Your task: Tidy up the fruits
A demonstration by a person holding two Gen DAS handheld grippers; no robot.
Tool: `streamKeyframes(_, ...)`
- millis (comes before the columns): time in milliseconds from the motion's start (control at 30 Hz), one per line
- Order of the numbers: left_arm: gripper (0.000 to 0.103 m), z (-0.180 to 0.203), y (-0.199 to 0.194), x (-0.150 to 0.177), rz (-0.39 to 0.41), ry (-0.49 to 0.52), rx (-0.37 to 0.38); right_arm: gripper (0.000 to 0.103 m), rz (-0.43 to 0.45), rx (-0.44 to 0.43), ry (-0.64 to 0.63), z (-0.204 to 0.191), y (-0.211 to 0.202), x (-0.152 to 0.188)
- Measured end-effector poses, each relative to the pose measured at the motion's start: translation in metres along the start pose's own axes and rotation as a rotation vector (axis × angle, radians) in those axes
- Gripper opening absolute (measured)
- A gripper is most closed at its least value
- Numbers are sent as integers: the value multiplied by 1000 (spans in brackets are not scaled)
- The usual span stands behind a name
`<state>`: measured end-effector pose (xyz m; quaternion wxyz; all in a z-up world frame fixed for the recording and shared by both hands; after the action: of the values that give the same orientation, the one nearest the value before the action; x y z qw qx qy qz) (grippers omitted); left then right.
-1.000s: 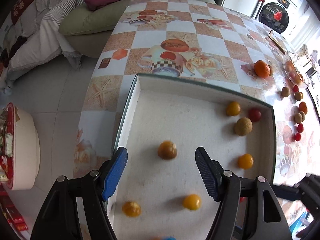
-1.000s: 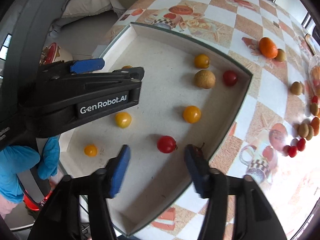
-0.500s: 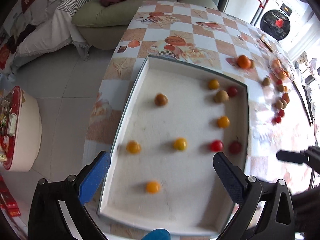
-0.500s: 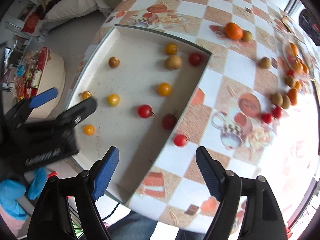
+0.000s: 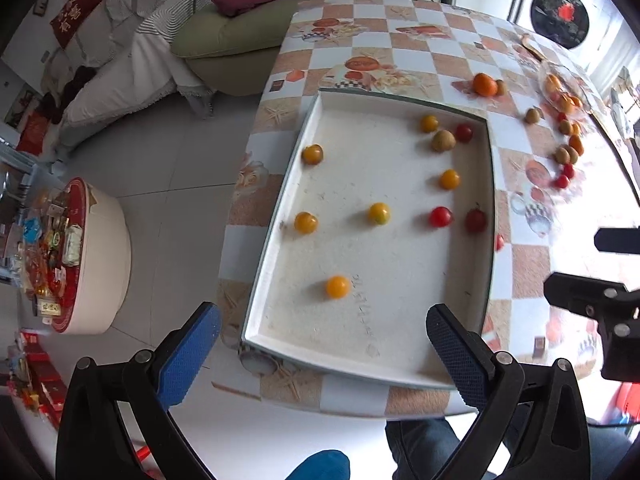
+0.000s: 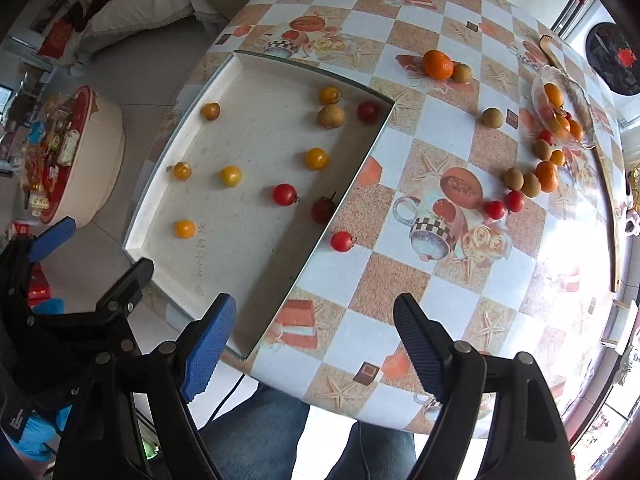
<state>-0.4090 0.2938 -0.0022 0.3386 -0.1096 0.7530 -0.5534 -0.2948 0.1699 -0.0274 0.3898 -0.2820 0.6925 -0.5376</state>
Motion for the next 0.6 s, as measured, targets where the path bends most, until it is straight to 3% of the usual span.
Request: streamKeyframes(600,103,26,-25,8,0,7,25,84,38,49,-58,4,-19,-7)
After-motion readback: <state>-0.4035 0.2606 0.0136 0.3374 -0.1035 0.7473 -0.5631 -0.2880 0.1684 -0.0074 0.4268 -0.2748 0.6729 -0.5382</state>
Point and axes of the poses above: each gripper's, at about its wrist camera, not at the fingertips, and y roughly the way its jaws point, z to its right, x to its underside, the point moved 10 cm from there along y, roughly the way its jaws point, and after that the axes turned 10 degrees about z, right-handed, at the moved point
